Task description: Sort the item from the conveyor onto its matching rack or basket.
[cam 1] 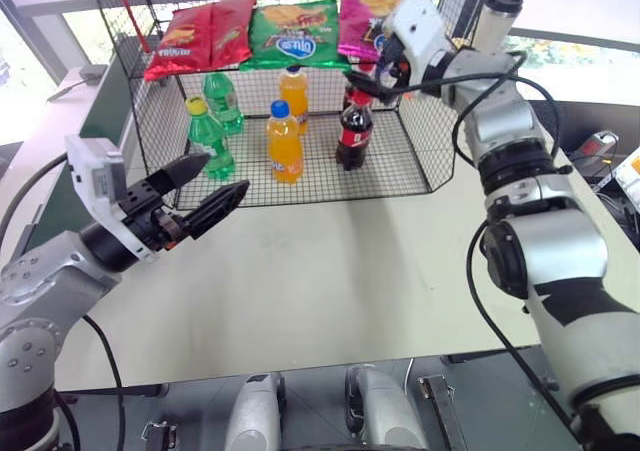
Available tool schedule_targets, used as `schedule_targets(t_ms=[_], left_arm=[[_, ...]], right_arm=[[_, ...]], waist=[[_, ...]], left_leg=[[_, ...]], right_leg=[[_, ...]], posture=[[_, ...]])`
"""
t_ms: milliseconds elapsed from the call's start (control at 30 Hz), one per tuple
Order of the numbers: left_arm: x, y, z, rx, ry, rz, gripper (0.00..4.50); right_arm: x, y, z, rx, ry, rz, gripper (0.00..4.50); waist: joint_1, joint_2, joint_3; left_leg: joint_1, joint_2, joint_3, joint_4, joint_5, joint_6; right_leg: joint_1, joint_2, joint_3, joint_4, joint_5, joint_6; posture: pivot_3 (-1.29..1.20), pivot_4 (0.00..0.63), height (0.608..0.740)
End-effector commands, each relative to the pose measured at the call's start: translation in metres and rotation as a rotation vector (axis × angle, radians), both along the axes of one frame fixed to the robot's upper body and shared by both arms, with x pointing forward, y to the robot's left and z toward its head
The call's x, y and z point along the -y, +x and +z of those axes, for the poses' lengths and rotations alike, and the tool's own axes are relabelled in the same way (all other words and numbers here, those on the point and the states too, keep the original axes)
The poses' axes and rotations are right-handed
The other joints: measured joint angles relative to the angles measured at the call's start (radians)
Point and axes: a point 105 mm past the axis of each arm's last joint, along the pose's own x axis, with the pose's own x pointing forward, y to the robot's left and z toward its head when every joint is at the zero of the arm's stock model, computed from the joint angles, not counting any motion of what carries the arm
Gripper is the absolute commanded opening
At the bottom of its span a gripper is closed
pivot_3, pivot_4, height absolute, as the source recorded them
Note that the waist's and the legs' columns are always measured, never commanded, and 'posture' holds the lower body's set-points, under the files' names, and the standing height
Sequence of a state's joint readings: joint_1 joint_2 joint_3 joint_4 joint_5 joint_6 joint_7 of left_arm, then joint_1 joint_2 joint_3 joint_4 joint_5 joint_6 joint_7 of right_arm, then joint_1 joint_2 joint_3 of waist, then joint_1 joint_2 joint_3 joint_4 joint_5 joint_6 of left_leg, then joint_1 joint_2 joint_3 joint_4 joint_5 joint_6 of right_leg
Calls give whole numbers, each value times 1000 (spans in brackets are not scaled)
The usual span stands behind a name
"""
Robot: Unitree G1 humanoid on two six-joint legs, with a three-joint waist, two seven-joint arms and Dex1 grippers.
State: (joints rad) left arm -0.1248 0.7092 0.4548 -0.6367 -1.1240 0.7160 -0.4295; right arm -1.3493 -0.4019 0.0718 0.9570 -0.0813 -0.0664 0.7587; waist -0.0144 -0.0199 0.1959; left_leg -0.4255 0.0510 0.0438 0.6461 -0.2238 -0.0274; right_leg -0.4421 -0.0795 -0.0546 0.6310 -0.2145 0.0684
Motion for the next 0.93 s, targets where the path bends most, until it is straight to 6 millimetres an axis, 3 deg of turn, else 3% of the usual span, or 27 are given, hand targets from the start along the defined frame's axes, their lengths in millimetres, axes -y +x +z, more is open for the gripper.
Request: schedule_targets(t_ms=[33, 367, 600, 800, 933], left_arm=[[-4, -1, 7, 32, 5, 27, 4384], [-17, 11, 10, 42, -14, 110, 4384], [-25, 21, 1, 14, 40, 156, 4384], [-38, 15, -9, -30, 61, 199, 4384], [-48, 10, -18, -64, 63, 251, 4384]], right_arm=[[-2, -10, 22, 94, -11, 29, 4445], [19, -30, 36, 227, -23, 46, 4445], [38, -52, 35, 233, 77, 84, 4445], [64, -95, 24, 55, 333, 180, 4445], [72, -116, 1, -97, 450, 206, 4445]], waist=[[0, 0, 0], [1, 0, 0], [4, 0, 0], [6, 0, 0], [5, 0, 0]], left_leg=[[0, 0, 0, 0, 0, 0], [0, 0, 0, 0, 0, 0], [0, 0, 0, 0, 0, 0], [0, 0, 0, 0, 0, 0], [0, 0, 0, 0, 0, 0]], right_leg=[[0, 0, 0, 0, 0, 0], [0, 0, 0, 0, 0, 0], [0, 0, 0, 0, 0, 0], [0, 0, 0, 0, 0, 0], [0, 0, 0, 0, 0, 0]], posture=[[0, 150, 740], [0, 150, 740], [0, 150, 740], [0, 150, 740], [0, 150, 740]])
